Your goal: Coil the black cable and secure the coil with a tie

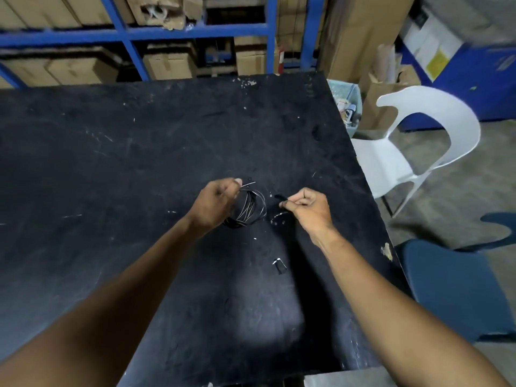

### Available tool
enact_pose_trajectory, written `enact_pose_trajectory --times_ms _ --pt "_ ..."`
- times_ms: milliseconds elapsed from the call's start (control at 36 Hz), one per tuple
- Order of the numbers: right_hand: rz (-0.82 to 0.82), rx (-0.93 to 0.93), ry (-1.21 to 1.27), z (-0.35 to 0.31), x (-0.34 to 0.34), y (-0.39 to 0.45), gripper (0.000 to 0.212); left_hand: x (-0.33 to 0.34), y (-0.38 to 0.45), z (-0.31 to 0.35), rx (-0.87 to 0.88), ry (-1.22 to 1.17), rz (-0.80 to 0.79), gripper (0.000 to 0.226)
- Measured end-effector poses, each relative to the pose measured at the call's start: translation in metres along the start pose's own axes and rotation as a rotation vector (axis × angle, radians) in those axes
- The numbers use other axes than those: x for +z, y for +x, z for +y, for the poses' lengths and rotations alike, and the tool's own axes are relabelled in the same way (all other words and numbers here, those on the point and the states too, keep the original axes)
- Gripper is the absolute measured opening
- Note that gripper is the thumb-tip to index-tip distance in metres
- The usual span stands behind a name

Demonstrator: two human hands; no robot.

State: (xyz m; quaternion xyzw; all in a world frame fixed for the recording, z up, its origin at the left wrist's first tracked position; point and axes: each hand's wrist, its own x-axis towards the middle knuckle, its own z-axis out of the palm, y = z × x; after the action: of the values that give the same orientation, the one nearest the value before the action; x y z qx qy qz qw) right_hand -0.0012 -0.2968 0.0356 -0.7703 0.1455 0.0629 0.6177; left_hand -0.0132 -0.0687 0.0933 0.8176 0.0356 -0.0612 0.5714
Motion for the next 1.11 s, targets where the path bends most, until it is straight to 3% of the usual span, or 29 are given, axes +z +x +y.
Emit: enact_pose_trajectory --times_ms 250,500,583,833,1000,1111 --pt "-0.094 -0.288 0.267 -0.100 -0.008 -0.043 0.023 -0.016 0.001 0.044 -0.029 0.042 0.147 0.044" --pt "0.130 -0.554 0.039 -0.139 0.023 -0.075 0.013 -0.019 -0.002 0.095 0.051 0.086 0.252 0.044" --pt "0.165 -0.567 0.025 -0.148 0.027 -0.078 0.007 -0.018 -0.004 0.107 0.086 0.109 0.255 0.045" --pt "0.160 -0.482 -0.052 -0.154 0.028 -0.075 0.019 -0.015 -0.012 0.120 0.165 0.176 0.271 0.048" --pt "0.181 -0.453 0.066 -0.158 0.038 -0.074 0.020 -0.007 -0.019 0.125 0.239 0.154 0.306 0.045" --pt "0.278 -0.440 0.184 -0.164 0.045 -0.073 0.021 0.002 -0.027 0.129 0.336 0.170 0.322 0.041"
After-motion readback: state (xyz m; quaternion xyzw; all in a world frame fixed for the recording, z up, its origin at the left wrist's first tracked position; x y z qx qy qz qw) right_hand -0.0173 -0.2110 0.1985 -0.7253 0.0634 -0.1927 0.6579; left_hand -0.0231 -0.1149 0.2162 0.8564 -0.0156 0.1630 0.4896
